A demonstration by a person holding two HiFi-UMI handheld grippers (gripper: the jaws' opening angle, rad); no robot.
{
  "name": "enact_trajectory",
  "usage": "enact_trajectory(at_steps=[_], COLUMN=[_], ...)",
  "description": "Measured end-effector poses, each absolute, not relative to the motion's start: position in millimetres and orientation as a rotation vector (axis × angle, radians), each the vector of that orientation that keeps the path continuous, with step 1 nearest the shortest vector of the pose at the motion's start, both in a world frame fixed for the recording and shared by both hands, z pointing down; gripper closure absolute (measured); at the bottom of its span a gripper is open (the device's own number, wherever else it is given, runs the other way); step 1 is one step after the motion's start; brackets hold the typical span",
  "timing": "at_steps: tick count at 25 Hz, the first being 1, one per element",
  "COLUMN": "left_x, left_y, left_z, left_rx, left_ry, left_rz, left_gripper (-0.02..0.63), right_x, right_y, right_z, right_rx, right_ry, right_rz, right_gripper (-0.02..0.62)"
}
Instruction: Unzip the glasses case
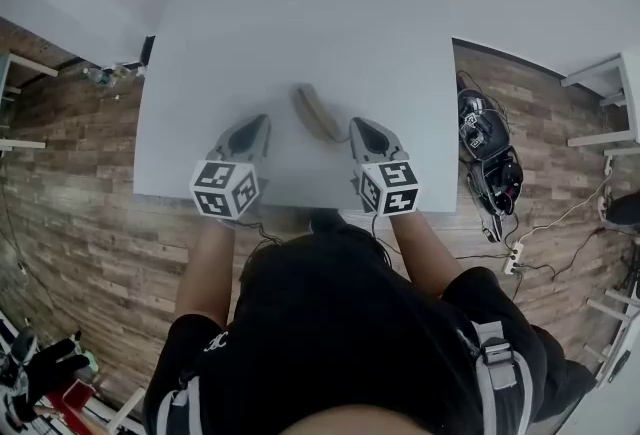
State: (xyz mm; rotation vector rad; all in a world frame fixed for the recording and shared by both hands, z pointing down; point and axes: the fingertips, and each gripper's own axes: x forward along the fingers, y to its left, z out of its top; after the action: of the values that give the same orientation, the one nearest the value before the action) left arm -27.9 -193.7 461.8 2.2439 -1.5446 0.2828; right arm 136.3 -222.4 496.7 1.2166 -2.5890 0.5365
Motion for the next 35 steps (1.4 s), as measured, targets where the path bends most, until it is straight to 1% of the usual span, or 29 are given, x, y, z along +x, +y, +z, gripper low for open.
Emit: enact_trajectory(at_steps=[5, 10, 15, 18, 22, 27, 32, 35], left_x=[-53, -72, -72, -63, -28, 27, 120, 169], left_y=[-126, -37, 35, 57, 62, 40, -1, -12], left_z=[453, 451, 455, 453, 448, 445, 433, 430], left_rx=[2.220, 2.227, 2.224, 2.209, 2.199, 2.168, 2.114, 2.090], left_ry=[-1.590, -1.598, -1.558, -1.565, -1.599, -1.665, -1.738, -1.752], left_rz=[0.192, 0.139, 0.113, 0.085, 0.068, 0.057, 0.026, 0.035], left_gripper=[0.603, 0.603, 0.603, 0.603, 0.603, 0.603, 0.603, 0.603], right_x=[114, 92, 97, 112, 151, 214, 304, 341], right_y=[-164, -78, -3, 17, 11, -15, -58, -78], right_z=[471, 452, 445, 434, 427, 431, 426, 425], right_rx=[1.211, 1.250, 1.256, 1.249, 1.280, 1.270, 1.191, 1.166], right_ry=[-2.643, -2.655, -2.614, -2.616, -2.637, -2.661, -2.670, -2.666], right_rz=[0.425, 0.318, 0.286, 0.256, 0.280, 0.270, 0.229, 0.203], right_gripper=[0.581, 0.581, 0.581, 0.581, 0.581, 0.581, 0.581, 0.581])
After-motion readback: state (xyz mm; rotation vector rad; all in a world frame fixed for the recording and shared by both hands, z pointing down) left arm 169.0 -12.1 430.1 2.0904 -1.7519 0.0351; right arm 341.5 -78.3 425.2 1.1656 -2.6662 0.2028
